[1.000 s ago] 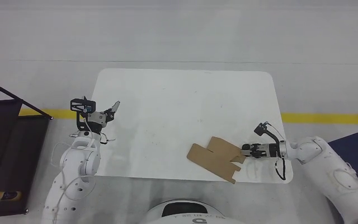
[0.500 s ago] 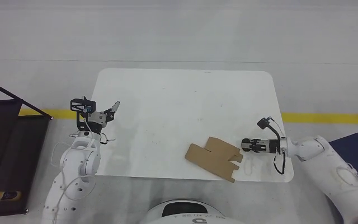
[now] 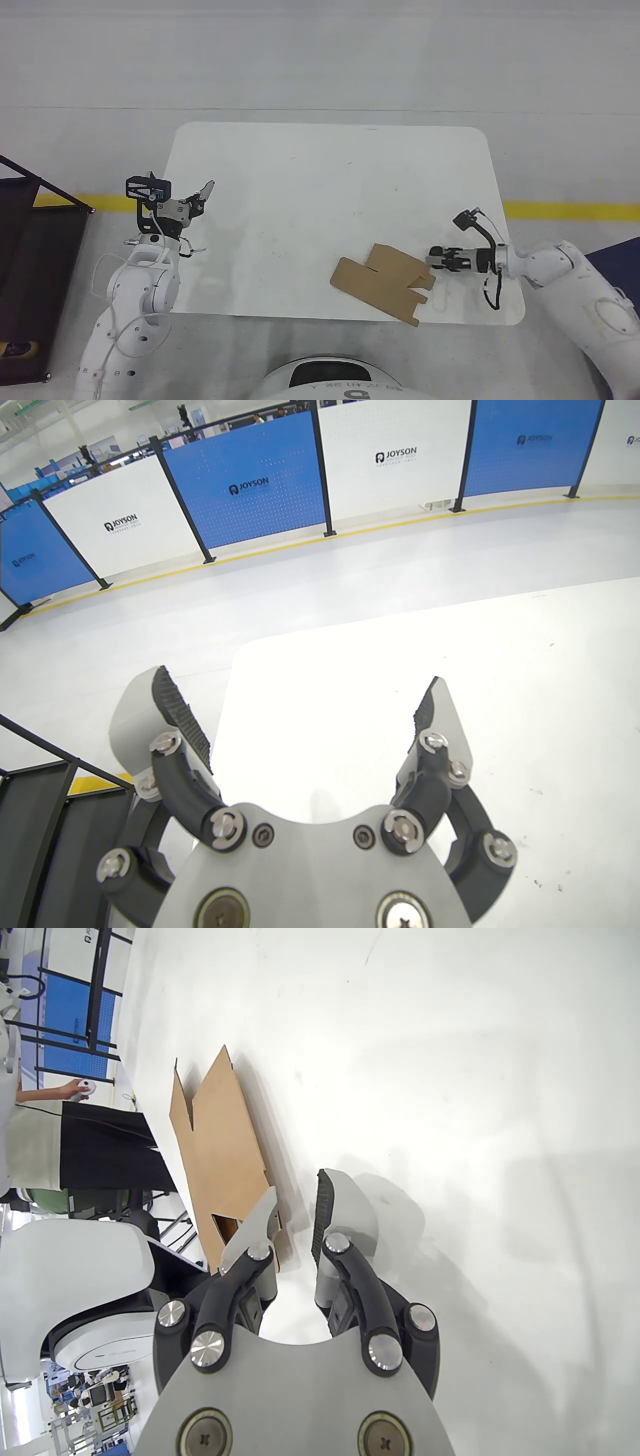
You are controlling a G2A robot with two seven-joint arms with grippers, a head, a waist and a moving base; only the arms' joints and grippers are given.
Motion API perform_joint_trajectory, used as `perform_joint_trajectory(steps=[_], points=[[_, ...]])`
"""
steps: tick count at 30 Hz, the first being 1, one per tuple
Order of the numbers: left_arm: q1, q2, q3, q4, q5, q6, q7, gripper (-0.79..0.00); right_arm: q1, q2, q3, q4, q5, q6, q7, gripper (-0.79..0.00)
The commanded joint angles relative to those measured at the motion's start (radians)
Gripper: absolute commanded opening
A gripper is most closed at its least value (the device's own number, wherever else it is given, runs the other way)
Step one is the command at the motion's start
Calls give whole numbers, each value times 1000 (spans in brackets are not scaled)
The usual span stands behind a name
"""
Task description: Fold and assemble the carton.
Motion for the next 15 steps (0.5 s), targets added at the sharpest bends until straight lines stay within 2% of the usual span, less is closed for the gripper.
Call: perform_joint_trajectory(steps=[1, 11, 15], points=[[0, 0, 0, 0, 0, 0, 0, 0, 1, -2, -5, -2, -6, 4, -3, -508], [0, 0, 0, 0, 0, 0, 0, 0, 12, -8, -20, 3, 22, -17, 31, -499], [0, 0, 0, 0, 0, 0, 0, 0, 18, -8, -24, 8, 45, -32, 62, -471]])
